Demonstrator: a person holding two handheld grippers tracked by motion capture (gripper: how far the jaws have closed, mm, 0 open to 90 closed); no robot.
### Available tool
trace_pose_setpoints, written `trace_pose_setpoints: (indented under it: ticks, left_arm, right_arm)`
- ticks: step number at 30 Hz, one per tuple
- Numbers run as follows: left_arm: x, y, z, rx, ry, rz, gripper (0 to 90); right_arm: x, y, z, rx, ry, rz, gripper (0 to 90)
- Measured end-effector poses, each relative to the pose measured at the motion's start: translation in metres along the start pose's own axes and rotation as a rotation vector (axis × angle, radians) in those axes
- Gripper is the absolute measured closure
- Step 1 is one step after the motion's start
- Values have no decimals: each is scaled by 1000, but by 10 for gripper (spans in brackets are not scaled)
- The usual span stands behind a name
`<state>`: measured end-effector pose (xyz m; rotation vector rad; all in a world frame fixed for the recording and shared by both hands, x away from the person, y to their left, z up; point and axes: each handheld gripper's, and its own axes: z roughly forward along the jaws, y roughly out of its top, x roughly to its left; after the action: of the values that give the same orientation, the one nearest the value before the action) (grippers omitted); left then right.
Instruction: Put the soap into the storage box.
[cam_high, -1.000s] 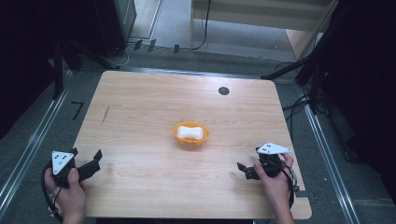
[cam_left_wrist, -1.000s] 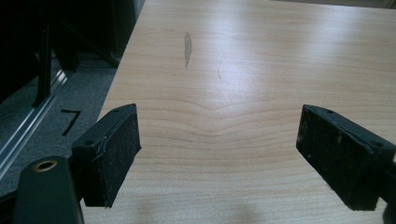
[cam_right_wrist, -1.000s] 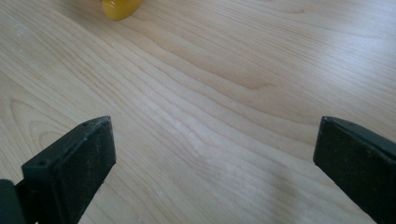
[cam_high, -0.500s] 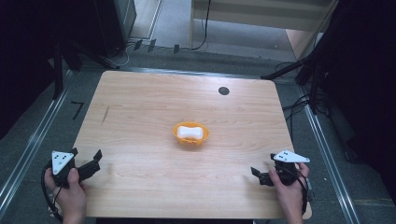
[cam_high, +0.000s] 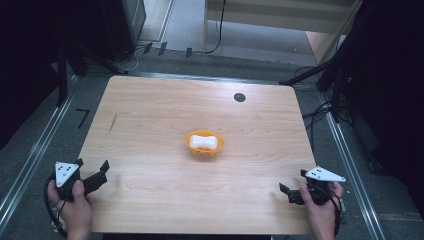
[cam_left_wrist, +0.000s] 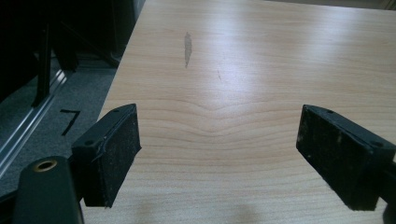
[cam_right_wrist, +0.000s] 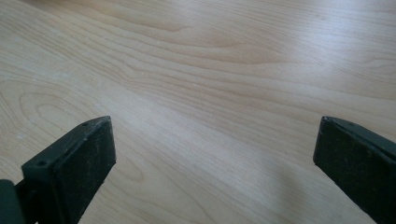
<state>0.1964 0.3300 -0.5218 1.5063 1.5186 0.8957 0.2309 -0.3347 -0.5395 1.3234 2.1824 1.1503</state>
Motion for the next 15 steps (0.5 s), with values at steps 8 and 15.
trace_pose_setpoints:
  ticks: [8, 15]
  left_arm:
    - [0, 0, 0, -4, 0, 0, 140]
    - [0, 0, 0, -4, -1, -1, 140]
  right_arm:
    - [-11, -11, -15, -15, -23, 22, 0]
    - [-18, -20, -26, -33, -42, 51, 0]
